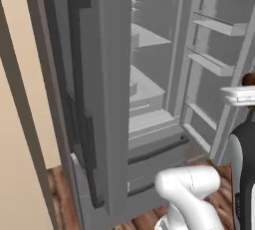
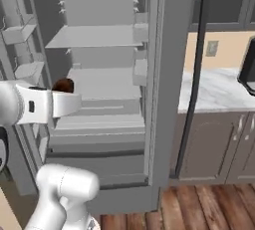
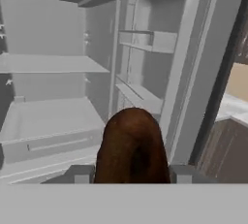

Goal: Place the cold items (sweet potato and lime) from the fridge in one tupperware on the dining counter. Place the warm items (hot dog and kebab skewer) in the stove area in another tupperware.

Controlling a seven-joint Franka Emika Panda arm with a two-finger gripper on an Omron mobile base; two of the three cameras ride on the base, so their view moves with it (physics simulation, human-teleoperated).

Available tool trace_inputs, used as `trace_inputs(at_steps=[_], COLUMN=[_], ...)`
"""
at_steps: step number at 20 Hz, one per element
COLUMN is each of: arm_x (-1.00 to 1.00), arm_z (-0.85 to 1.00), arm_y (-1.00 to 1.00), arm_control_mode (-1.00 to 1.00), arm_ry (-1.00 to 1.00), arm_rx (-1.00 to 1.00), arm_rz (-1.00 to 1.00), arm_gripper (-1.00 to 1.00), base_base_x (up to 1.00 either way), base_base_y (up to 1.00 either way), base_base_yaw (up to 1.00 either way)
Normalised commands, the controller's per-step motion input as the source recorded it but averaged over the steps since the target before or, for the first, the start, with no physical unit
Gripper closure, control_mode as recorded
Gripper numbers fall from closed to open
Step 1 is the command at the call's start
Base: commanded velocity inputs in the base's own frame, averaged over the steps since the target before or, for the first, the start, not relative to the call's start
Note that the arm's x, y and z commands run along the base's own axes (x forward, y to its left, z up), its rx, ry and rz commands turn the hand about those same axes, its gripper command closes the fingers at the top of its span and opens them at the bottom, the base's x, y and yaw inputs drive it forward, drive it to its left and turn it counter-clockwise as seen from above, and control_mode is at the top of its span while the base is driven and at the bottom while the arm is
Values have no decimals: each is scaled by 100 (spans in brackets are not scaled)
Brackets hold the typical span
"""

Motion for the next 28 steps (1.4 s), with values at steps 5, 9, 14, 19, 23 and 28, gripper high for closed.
trace_inputs(at_steps=[5, 9, 14, 19, 23, 28], arm_x=[0, 0, 0, 0, 0, 0], arm_z=[0, 0, 0, 0, 0, 0], arm_y=[0, 0, 0, 0, 0, 0], arm_control_mode=[100, 100, 100, 100, 100, 100], arm_ry=[0, 0, 0, 0, 0, 0], arm_rx=[0, 0, 0, 0, 0, 0], arm_rz=[0, 0, 0, 0, 0, 0], arm_gripper=[100, 100, 100, 100, 100, 100], base_base_x=[-87, -92, -82, -68, -67, -71], base_base_y=[2, 4, 14, 44, 46, 20], base_base_yaw=[-48, -50, -58, -83, -82, -70])
